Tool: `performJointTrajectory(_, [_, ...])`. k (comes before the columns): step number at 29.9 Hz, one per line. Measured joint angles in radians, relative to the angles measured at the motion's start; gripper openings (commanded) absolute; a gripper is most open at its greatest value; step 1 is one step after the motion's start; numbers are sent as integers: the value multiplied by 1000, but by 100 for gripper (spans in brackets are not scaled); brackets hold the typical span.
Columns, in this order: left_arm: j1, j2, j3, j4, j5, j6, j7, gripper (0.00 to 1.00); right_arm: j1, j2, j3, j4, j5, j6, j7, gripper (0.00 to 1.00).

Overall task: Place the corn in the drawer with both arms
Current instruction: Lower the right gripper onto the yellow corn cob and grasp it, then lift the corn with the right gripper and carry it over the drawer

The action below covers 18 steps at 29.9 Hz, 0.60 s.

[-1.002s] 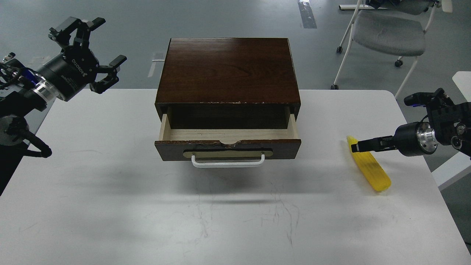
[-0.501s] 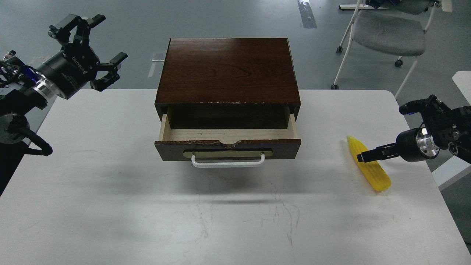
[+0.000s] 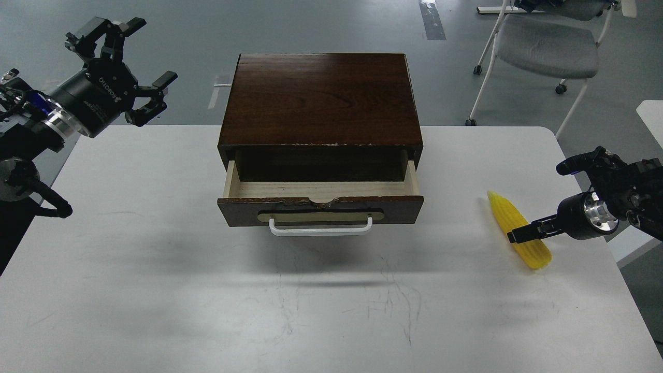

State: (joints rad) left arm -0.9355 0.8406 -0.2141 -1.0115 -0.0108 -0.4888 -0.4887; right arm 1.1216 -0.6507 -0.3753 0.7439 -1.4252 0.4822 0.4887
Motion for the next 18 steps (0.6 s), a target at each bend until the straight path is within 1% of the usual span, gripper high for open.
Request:
performJointTrajectory(1, [0, 0, -1, 0, 0, 0, 0, 98, 0, 0, -1, 0, 0, 0, 0, 9])
performJointTrajectory(3, [0, 0, -2, 0, 0, 0, 0, 98, 0, 2, -2, 1, 0, 0, 0, 7])
performJointTrajectory(4, [0, 0, -3, 0, 0, 0, 0, 98, 0, 2, -2, 2, 0, 0, 0, 0])
performJointTrajectory(13, [0, 1, -4, -2, 0, 0, 0, 98, 14, -2, -4, 13, 1, 0, 0, 0])
performJointTrajectory(16, [-3, 2, -4, -3, 0, 0, 0, 98, 62, -6, -2, 22, 2, 0, 0, 0])
performJointTrajectory(18, [-4, 2, -4, -2, 0, 0, 0, 98, 130, -7, -2, 40, 2, 0, 0, 0])
